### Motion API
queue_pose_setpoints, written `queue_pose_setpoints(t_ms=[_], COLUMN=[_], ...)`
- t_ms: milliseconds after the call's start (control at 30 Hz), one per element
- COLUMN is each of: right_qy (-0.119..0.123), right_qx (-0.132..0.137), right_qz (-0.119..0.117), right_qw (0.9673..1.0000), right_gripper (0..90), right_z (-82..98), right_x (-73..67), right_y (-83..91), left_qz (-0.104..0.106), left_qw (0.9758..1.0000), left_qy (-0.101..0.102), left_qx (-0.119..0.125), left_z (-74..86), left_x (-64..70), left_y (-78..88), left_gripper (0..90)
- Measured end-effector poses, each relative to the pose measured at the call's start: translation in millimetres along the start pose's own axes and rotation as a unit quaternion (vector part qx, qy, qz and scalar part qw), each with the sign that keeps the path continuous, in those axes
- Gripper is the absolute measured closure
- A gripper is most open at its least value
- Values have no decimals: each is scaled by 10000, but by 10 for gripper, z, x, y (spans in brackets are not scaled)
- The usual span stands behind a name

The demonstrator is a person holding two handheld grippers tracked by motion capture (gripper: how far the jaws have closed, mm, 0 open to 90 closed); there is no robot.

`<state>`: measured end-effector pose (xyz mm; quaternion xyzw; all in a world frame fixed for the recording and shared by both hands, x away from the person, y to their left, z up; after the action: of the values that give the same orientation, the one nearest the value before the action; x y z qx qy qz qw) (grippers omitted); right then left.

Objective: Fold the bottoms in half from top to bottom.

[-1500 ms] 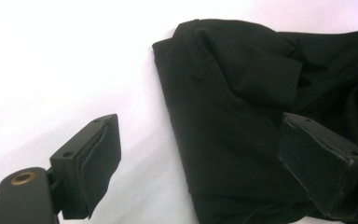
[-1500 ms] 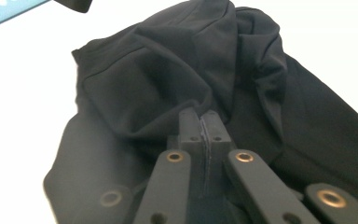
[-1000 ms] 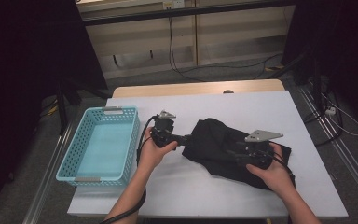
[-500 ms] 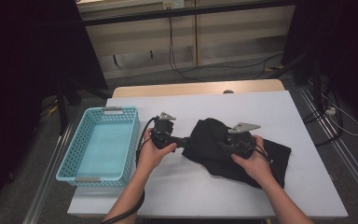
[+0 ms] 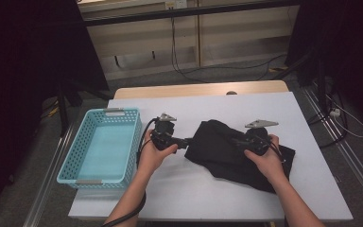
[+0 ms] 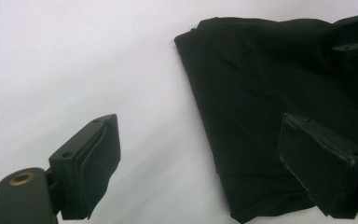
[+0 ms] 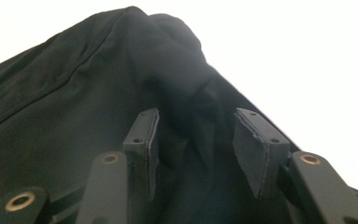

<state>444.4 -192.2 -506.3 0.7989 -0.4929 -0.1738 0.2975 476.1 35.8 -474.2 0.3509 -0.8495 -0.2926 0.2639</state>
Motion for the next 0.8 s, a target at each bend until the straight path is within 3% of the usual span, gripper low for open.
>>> queue_pose_setpoints(t_ms=[133,267,500,800], right_qy=[7,-68,-133,-121], right_qx=[-185,-157,-184,-21], right_qz=[-58,-153,-348,-536], right_qw=[9998,9997,9991,9985], right_gripper=[565,735,871,888], right_z=[53,50,74,20], right_x=[-34,-39,-47,-68], right_y=[-80,-95,-114,7], left_qz=[-12,-14,22,36], left_qw=[10000,10000,10000,10000], left_qy=[-2,-7,21,-21], left_qx=[7,24,26,30], left_z=[6,2,-2,-17], left_x=[-12,-31,-33,-8], left_y=[17,33,16,26], left_gripper=[134,133,132,130])
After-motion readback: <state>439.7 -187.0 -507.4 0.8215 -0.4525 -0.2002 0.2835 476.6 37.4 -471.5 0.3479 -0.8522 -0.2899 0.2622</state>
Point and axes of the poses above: each handheld gripper's, and its own axes: y roughly backward along the jaws, z roughly out of its underside, x roughly to its right, the point moved 9 cm from there along -y, roughly forward along the jaws, and after that the axes turned 7 degrees about y, right-handed, at the moved point
